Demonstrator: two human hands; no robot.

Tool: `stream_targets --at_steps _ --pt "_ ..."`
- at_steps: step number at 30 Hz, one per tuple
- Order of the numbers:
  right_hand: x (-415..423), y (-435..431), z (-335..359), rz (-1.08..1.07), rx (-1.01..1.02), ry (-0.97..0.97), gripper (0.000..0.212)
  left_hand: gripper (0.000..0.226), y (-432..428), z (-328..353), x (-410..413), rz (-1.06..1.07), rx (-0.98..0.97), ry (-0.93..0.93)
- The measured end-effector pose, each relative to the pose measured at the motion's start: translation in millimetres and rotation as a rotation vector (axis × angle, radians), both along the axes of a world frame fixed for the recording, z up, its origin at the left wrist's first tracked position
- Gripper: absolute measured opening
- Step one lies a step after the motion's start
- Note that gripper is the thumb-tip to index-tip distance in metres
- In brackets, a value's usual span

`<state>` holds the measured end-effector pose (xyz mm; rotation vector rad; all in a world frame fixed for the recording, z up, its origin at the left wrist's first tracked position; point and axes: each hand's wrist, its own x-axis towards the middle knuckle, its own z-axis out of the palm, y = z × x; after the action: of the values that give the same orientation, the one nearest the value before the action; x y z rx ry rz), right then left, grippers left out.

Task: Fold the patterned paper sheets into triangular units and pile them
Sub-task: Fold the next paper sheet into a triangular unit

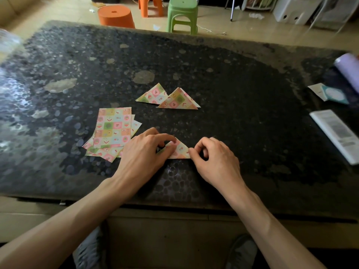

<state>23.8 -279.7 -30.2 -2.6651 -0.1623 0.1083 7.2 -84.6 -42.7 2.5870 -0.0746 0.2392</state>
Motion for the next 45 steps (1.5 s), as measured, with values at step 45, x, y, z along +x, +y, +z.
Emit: stream_targets --at_steps 45 --pt "-6 4 -17 0.022 0.014 -0.105 0.043 0.04 7 -9 -8 -0.041 0.224 -0.076"
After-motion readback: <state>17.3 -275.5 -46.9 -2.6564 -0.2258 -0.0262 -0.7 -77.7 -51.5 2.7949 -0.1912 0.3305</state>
